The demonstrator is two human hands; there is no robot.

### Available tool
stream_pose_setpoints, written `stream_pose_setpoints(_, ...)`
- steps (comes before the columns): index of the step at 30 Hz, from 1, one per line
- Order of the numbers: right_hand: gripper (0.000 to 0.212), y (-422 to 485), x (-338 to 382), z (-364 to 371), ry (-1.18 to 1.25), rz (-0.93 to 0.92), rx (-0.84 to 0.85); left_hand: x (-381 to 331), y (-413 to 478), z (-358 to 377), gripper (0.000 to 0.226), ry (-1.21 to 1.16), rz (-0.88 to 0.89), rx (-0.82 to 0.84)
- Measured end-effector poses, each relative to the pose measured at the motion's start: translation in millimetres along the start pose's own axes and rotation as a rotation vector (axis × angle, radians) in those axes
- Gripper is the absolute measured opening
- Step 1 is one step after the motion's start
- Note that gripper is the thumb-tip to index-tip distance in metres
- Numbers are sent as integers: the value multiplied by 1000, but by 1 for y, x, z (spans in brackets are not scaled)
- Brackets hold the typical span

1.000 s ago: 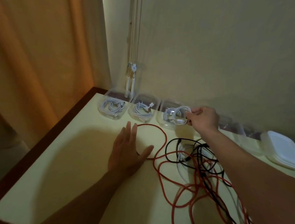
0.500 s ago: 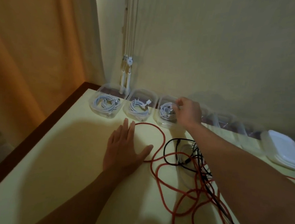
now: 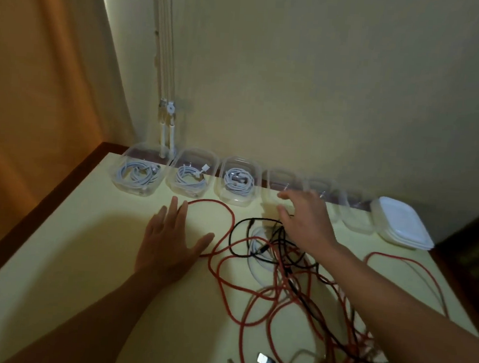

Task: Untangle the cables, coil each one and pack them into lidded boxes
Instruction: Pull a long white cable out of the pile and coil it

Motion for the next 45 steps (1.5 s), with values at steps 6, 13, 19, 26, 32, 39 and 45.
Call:
stream_pose_setpoints(6, 24, -79, -53, -59, -46, 137, -2, -20, -14, 0, 112, -54, -65, 62)
stream_pose_setpoints(13, 20, -165, -93, -90, -15, 247, 43, -101, -41, -19, 91, -66, -83, -4)
stream_pose_setpoints(19, 61, -223, -102, -58, -24, 331, 314, -174, -76, -17, 94, -29, 182, -40)
stream_pose_setpoints(26, 88, -247, -85, -31, -111, 343, 421, -195, -122, 36, 93, 175, 491, 298)
stream_pose_setpoints(32, 80, -244, -101, -23, -134, 330, 325, -166, -114, 41, 70, 142, 478, 245)
stream_pose_setpoints(39, 34, -224, -103, -40, -300, 275, 30, -142, -103, 32, 71, 99, 445, 181)
stream_pose_setpoints(45, 16, -185, -99, -48, -250, 249, -90, -141, -104, 29, 77, 34, 416, 173)
Point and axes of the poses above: each hand's wrist, its own y-axis towards the middle knuckle, its own z-axis out of the palm, x = y × z, the point moved 5 cm from there along y, towards the middle knuckle, and after that the axes turned 2 degrees about -x, right-handed, at the moved point
